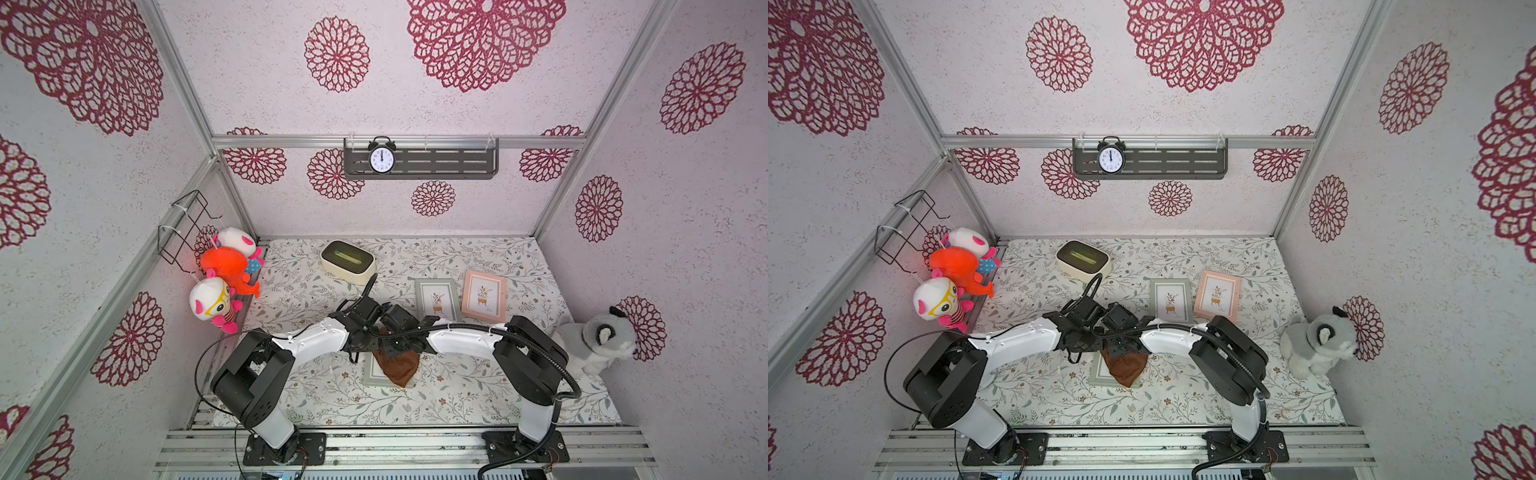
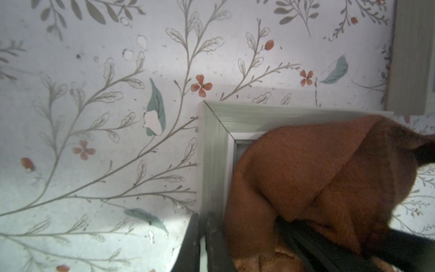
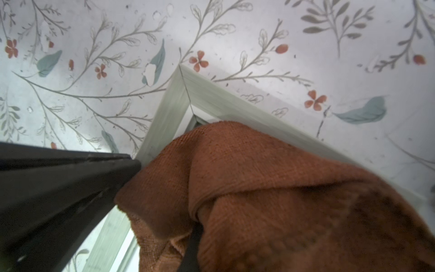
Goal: Wipe the picture frame with a cloth
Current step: Wipe the dirt from the picture frame.
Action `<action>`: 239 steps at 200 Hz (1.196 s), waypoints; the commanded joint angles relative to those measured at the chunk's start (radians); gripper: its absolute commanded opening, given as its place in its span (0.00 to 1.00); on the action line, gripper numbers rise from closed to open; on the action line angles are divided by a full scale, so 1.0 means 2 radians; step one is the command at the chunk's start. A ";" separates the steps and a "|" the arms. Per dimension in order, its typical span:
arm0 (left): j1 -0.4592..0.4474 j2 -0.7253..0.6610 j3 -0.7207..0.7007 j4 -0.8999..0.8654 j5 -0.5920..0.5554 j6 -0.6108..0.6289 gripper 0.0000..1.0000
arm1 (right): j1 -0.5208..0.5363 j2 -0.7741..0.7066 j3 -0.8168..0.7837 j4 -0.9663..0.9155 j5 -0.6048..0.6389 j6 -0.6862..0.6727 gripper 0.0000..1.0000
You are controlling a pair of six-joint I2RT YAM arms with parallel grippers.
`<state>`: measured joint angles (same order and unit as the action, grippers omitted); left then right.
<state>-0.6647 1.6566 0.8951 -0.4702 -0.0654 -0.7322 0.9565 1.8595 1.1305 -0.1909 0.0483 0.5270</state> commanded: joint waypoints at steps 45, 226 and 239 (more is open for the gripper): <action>-0.003 0.073 -0.040 -0.033 0.032 -0.003 0.08 | 0.026 -0.038 -0.076 -0.069 -0.046 0.022 0.00; -0.003 0.077 -0.037 -0.033 0.030 0.000 0.08 | -0.013 -0.086 -0.059 -0.048 -0.046 0.026 0.00; -0.003 0.075 -0.037 -0.033 0.030 0.000 0.08 | -0.006 -0.059 -0.043 -0.051 -0.046 0.019 0.00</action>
<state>-0.6647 1.6634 0.9028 -0.4671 -0.0685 -0.7296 0.9195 1.6775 0.9810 -0.3019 -0.0120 0.5980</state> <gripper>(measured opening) 0.083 0.086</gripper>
